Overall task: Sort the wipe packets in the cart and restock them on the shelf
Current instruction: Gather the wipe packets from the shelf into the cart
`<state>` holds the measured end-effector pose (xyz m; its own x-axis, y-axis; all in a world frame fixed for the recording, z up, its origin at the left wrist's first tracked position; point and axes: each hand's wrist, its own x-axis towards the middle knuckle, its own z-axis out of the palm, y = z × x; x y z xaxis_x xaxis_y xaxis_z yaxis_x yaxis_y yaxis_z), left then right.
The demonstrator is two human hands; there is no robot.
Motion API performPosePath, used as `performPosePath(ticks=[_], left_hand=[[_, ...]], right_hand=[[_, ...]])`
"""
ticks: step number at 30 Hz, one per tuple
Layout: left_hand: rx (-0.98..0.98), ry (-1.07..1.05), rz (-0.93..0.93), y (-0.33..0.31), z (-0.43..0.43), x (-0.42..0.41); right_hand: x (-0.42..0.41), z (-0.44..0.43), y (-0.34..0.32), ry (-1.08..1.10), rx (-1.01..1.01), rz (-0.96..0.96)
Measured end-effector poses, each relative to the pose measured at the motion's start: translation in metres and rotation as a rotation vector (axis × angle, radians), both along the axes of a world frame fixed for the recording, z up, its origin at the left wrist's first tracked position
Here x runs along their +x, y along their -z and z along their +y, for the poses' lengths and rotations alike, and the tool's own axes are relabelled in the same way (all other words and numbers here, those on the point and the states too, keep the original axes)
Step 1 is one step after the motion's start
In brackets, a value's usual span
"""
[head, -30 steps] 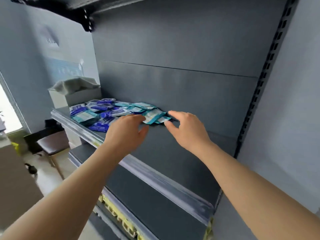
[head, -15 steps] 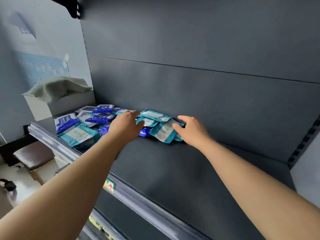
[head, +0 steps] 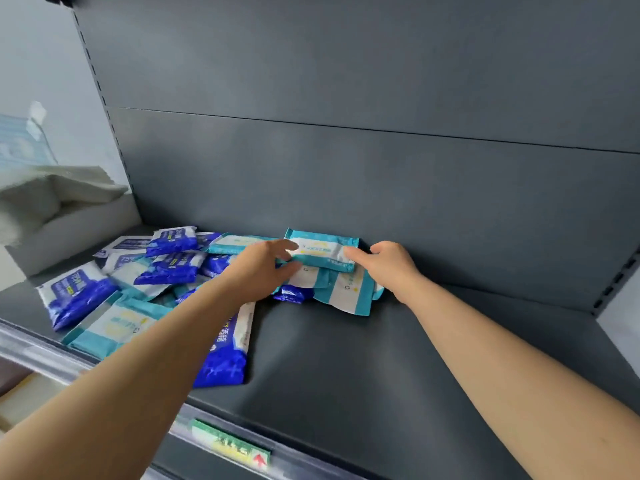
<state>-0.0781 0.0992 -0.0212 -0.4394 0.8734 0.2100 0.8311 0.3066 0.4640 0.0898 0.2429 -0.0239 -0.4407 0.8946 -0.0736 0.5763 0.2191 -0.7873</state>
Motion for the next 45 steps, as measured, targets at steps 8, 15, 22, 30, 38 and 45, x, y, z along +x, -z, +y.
performPosePath(ticks=[8,15,22,30,38,45], left_hand=[[-0.102,0.059,-0.065,0.002,0.018,-0.007],[-0.036,0.210,-0.105,0.005,0.004,-0.018],[-0.173,0.203,0.108,0.003,0.001,-0.010],[-0.140,0.283,0.017,0.001,0.001,0.003],[-0.262,0.180,0.122,0.006,0.012,-0.005],[-0.053,0.265,-0.131,-0.006,0.024,0.005]], right_hand=[[-0.007,-0.017,0.001,0.167,-0.018,-0.026],[0.015,-0.030,0.002,0.262,-0.130,0.120],[0.040,-0.033,0.000,0.336,-0.087,0.088],[0.047,-0.030,0.005,0.309,-0.264,0.292],[0.046,-0.028,0.007,0.258,-0.271,0.291],[0.080,-0.013,0.004,0.409,-0.211,0.294]])
